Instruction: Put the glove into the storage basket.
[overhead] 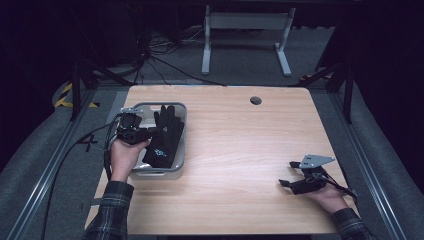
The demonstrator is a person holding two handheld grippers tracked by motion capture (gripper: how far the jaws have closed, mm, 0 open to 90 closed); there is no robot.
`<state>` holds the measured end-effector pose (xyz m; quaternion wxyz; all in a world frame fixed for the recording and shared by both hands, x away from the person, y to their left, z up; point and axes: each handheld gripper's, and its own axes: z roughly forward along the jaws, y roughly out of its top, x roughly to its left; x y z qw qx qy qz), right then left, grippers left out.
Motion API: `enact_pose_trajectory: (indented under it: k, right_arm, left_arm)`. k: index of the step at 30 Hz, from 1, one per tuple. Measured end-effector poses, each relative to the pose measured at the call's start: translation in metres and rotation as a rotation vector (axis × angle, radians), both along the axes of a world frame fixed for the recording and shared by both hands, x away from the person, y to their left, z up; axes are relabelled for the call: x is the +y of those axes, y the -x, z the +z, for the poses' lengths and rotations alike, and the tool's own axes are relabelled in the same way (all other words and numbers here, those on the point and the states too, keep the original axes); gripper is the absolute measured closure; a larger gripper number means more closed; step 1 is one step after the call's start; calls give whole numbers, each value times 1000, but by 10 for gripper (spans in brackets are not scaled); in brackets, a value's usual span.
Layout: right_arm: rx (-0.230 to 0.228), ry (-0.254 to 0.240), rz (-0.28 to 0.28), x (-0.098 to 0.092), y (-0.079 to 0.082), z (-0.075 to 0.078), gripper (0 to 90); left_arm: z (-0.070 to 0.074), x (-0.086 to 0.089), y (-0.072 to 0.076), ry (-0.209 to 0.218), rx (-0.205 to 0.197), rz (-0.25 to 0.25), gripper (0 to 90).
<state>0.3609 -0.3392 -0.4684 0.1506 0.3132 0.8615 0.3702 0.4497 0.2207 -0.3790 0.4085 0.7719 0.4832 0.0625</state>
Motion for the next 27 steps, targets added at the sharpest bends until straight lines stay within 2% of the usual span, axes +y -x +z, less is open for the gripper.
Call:
enact_pose_trajectory:
  k: [5, 9, 10, 11, 12, 13, 18, 22, 24, 27]
  right_arm:
    - [0, 0, 0, 0, 0, 0, 168]
    - [0, 0, 0, 0, 0, 0, 168]
    - [0, 0, 0, 0, 0, 0, 168]
    - [0, 0, 0, 0, 0, 0, 168]
    - [0, 0, 0, 0, 0, 0, 168]
    - [0, 0, 0, 0, 0, 0, 168]
    - [0, 0, -1, 0, 0, 0, 168]
    - [0, 0, -1, 0, 0, 0, 168]
    - [0, 0, -1, 0, 0, 0, 168]
    - [0, 0, -1, 0, 0, 0, 168]
  left_arm:
    - [-5, 1, -5, 3, 17, 0, 843]
    - [-7, 1, -7, -27, 30, 0, 805]
    - [-8, 2, -8, -48, 30, 18, 805]
    - [-8, 3, -8, -57, 30, 22, 770]
    - [-8, 4, -8, -65, 30, 29, 687]
    - [-8, 5, -8, -68, 29, 33, 687]
    - [-3, 6, -5, -96, -11, 57, 521]
    - [0, 3, -1, -93, -27, 51, 450]
    - [3, -4, 1, -95, -42, 30, 399]
    - [5, -11, 3, -90, -56, 15, 374]
